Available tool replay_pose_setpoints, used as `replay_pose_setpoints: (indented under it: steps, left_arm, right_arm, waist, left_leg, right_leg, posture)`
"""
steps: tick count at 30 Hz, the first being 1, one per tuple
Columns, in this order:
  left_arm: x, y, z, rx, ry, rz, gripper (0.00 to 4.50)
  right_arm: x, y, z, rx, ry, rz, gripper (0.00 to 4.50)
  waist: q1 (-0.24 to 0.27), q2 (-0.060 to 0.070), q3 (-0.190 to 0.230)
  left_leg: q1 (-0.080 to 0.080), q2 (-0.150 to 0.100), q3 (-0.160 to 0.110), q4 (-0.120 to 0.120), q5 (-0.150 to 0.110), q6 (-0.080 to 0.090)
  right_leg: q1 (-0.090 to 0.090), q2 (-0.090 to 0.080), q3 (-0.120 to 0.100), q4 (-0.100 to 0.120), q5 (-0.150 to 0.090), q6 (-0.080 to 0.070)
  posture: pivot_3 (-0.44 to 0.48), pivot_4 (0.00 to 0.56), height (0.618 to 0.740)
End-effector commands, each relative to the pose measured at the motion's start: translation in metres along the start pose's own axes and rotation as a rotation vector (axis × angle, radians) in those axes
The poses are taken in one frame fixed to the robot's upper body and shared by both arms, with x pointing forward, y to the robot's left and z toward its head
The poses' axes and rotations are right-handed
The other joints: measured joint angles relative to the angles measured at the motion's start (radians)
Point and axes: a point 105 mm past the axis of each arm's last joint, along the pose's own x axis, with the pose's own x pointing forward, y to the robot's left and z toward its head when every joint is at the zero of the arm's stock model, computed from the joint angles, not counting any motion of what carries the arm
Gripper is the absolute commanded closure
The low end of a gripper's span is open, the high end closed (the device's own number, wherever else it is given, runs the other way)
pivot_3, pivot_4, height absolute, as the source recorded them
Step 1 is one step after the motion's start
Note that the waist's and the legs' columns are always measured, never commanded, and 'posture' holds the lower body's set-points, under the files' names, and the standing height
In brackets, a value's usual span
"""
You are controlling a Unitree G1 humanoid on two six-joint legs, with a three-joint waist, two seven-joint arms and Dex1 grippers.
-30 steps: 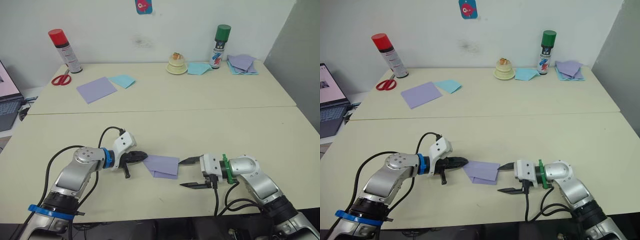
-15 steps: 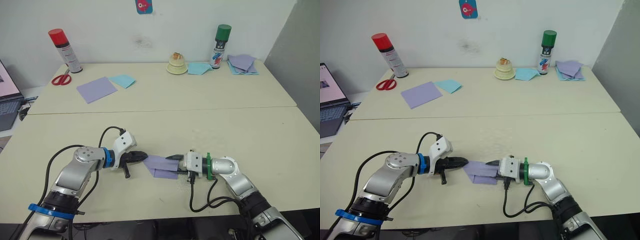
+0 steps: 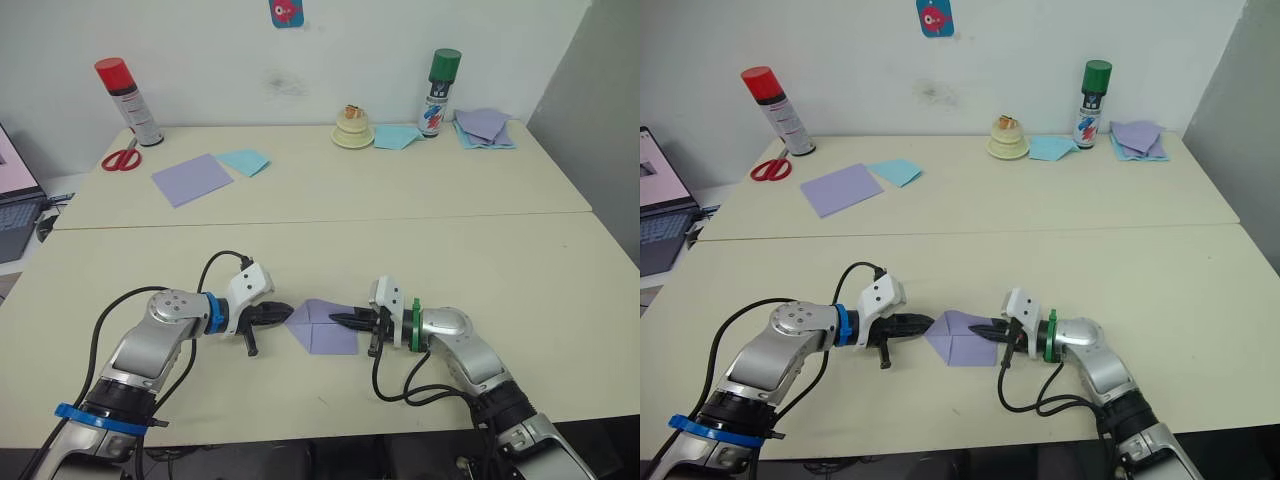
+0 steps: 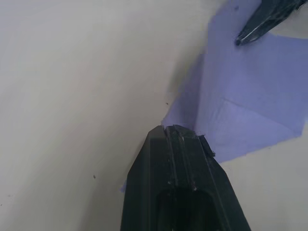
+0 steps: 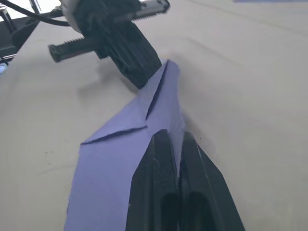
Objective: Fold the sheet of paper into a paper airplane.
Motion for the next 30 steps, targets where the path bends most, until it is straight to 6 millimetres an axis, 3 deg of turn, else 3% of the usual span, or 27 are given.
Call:
replay_pose_setpoints:
  steps: [1, 10, 16, 23, 25, 30]
  left_arm:
    - [0.001, -0.005, -0.018, -0.036, 0.067, -0.032, 4.50]
    - [-0.009, 0.004, -0.019, -0.015, 0.065, 0.013, 4.50]
    - [-0.019, 0.018, 0.022, 0.058, -0.081, 0.075, 4.50]
    - [-0.011, 0.008, 0.047, 0.103, -0.164, 0.040, 4.50]
    - [-0.003, -0.003, 0.044, 0.095, -0.155, 0.000, 4.50]
    - [0.011, -0.014, 0.015, 0.089, -0.050, -0.013, 4.50]
  right_arm:
    - [0.001, -0.004, 0.012, 0.054, -0.018, -0.021, 4.48]
    - [0.001, -0.006, 0.004, 0.183, 0.048, -0.050, 4.48]
    - [0.001, -0.002, 0.005, 0.216, 0.067, -0.026, 4.48]
    - [0.001, 0.000, 0.008, 0.252, 0.065, -0.022, 4.48]
    - [0.000, 0.001, 0.008, 0.269, 0.068, -0.024, 4.48]
    - [-0.003, 0.004, 0.006, 0.294, 0.084, -0.032, 4.48]
  waist:
    - [0.000, 0.000, 0.000]
    - [-0.003, 0.000, 0.000]
    - [-0.003, 0.000, 0.000]
    - [-0.003, -0.001, 0.000]
    - [-0.003, -0.001, 0.000]
    - [-0.003, -0.001, 0.000]
  left_leg:
    - [0.000, 0.000, 0.000, 0.000, 0.000, 0.000]
    - [0.000, 0.000, 0.000, -0.001, 0.000, 0.000]
    - [0.000, 0.001, 0.000, -0.001, 0.000, 0.000]
    - [-0.001, 0.000, 0.000, -0.001, 0.000, 0.000]
    - [-0.001, 0.000, 0.000, -0.001, 0.000, 0.000]
    - [-0.002, 0.000, 0.000, -0.001, 0.000, 0.000]
  right_leg:
    - [0.000, 0.000, 0.000, 0.000, 0.000, 0.000]
    - [0.000, 0.000, 0.000, 0.000, 0.000, 0.001]
    - [-0.001, 0.000, -0.001, 0.000, -0.001, 0.001]
    - [-0.001, 0.000, 0.000, -0.001, 0.000, 0.001]
    - [-0.002, 0.000, 0.000, 0.000, 0.000, 0.000]
    - [-0.002, 0.000, 0.000, 0.000, 0.000, 0.000]
  posture:
    - [0.000, 0.150, 0.740]
    - [0.000, 0.150, 0.740]
    - [0.000, 0.150, 0.740]
    - [0.000, 0.150, 0.740]
    - [0.000, 0.150, 0.740]
    - [0.000, 0.150, 0.740]
